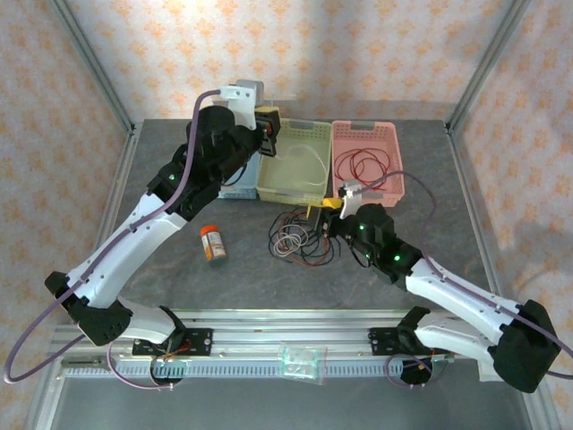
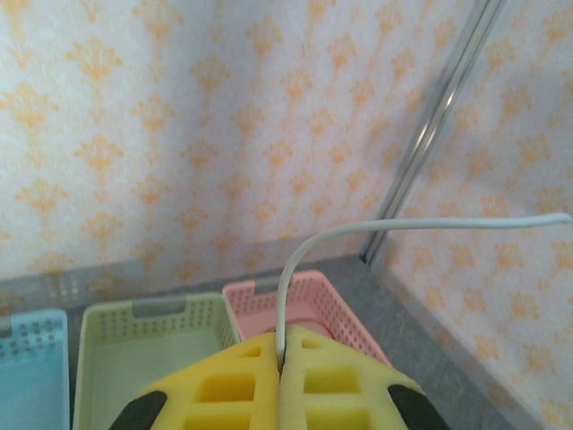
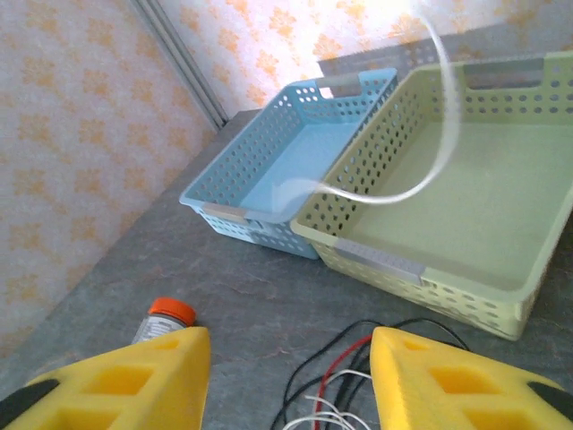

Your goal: Untangle the cables

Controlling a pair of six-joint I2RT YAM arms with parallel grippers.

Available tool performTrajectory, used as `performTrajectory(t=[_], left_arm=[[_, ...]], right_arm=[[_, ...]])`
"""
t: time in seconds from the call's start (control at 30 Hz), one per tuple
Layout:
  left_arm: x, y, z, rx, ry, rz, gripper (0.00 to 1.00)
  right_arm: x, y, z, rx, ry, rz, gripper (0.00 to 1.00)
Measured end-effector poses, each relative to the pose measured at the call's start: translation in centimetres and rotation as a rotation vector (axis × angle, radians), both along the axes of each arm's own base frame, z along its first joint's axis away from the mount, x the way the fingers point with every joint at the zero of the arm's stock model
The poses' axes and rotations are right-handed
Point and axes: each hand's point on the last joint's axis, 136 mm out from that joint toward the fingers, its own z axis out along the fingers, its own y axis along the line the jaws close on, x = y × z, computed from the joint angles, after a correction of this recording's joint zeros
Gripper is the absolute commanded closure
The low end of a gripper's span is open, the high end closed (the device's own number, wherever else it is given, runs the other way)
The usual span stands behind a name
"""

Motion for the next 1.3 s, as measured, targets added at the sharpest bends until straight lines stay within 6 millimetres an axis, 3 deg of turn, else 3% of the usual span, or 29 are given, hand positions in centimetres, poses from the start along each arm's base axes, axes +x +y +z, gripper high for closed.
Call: performTrajectory(t=[0.13,0.23,0.33,0.43,0.67,0.83,1.1,1.2,1.3], left_arm=[[0.5,1.0,1.9,0.019,-0.039,0.065,1.0],[1.5,1.6,2.6,0.055,-0.046,0.129,1.0],[2.9,2.2,2.6,0.092,-0.044,0.191,1.0],[4.6,2.7,1.4,0.133,-0.019,0.24,1.0],[8.0,1.8,-2.4,0.199,0.046,0.28,1.0],[10.2,1.4,-4.3,0.223,0.072,0.3,1.0],[14.0,2.0,-6.7,0.205,0.081,0.363,1.0],[15.7,1.3,-9.0,0.215,0.101,0.367,1.0],[18.0,0.2,-12.6,0.233,0.146,0.376,1.0]], right_arm=[[0.5,0.3,1.9,-0.034,-0.024,0.005,0.31],[1.3,0.3,2.1,-0.055,-0.012,-0.027,0.2],[2.5,-0.1,1.7,-0.077,0.024,-0.091,0.0],[3.7,-1.3,1.8,-0.077,0.048,-0.201,0.0],[5.8,-5.1,5.0,-0.086,0.004,-0.468,0.02],[6.5,-6.3,3.4,-0.167,0.044,-0.556,0.1],[6.6,-7.4,2.3,-0.191,0.085,-0.58,0.12],[6.5,-7.4,2.3,-0.185,0.088,-0.573,0.12],[6.0,-7.6,2.6,-0.17,0.086,-0.561,0.12]])
